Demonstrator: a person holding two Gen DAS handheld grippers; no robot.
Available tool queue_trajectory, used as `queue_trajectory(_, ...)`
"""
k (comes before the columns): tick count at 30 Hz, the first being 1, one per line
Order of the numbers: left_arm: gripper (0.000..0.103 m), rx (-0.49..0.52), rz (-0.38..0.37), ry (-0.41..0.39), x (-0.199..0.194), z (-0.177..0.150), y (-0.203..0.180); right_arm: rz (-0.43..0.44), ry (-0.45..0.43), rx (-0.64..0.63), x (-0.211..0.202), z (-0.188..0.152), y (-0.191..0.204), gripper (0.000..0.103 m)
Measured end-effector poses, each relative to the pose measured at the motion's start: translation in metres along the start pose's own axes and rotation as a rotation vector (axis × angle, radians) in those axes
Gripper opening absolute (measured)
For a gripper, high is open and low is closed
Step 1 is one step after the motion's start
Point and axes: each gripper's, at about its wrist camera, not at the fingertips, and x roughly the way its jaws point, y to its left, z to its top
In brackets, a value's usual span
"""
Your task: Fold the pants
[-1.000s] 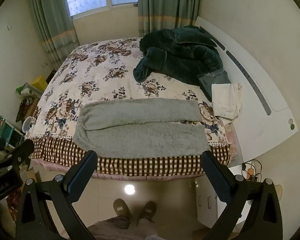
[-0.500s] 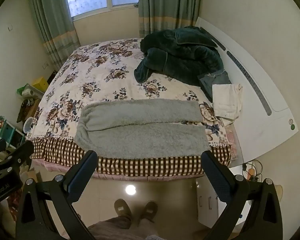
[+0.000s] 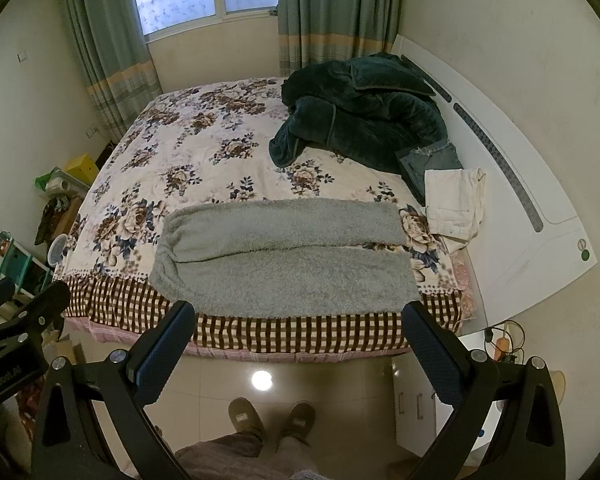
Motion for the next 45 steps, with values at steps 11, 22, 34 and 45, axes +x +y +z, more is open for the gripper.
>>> queue_trajectory(11, 0.103, -0.002, -0.004, 0.000, 0.000, 0.001, 0.000, 0.005, -0.003, 0.001, -0.003, 0.002, 0.003, 0.103)
queue_trajectory(22, 0.103, -0.005, -0.003, -0.011, -0.011, 0.014, -0.010, 0.006, -0.006, 0.001, -0.008, 0.006, 0.008, 0.103)
queue_trajectory(34, 0.103, -0.004, -0.003, -0.013, -0.012, 0.013, -0.009, 0.013, -0.007, 0.001, -0.016, 0.014, 0.012, 0.103)
queue_trajectory(45, 0.103, -0.005, -0.004, -0.015, -0.011, 0.012, -0.009, 0.016, -0.008, -0.003, -0.023, 0.017, 0.017, 0.103)
